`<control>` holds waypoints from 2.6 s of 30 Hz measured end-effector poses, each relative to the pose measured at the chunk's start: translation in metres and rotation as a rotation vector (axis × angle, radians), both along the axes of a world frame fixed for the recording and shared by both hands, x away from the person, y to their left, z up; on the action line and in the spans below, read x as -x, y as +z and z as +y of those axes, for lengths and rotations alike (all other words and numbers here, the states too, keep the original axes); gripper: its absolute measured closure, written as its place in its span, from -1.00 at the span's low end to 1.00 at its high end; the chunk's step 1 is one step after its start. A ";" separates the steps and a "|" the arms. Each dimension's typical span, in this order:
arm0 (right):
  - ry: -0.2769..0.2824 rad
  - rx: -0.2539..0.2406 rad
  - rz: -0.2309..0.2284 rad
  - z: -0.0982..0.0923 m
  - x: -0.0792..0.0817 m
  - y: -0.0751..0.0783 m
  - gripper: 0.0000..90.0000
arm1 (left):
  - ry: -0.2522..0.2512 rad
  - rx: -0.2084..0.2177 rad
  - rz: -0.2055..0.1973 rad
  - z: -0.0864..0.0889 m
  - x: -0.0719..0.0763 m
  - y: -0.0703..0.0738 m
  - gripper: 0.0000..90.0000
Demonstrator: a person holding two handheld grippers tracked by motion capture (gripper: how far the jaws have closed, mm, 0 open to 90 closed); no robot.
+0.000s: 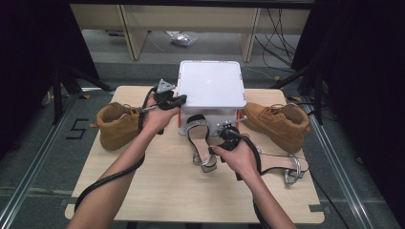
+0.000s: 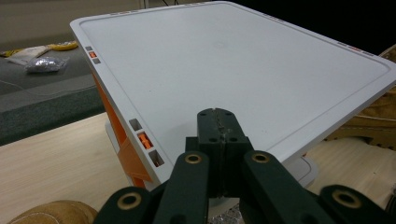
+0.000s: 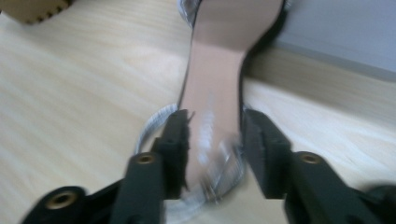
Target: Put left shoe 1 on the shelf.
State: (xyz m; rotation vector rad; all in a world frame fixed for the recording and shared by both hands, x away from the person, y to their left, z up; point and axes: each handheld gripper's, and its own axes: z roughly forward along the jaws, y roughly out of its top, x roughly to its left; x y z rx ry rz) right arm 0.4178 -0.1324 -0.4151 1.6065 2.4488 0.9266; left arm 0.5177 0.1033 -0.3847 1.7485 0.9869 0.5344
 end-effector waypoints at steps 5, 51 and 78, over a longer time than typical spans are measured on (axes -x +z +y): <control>0.025 -0.040 -0.045 -0.017 0.021 0.003 0.69 | -0.005 -0.003 0.001 0.000 0.000 0.000 0.99; 0.132 0.042 -0.147 0.032 0.029 -0.045 1.00 | -0.012 -0.006 0.001 0.000 -0.001 0.001 0.99; 0.148 0.270 -0.266 0.060 -0.011 -0.037 0.99 | -0.016 -0.007 0.001 0.000 -0.001 0.001 0.99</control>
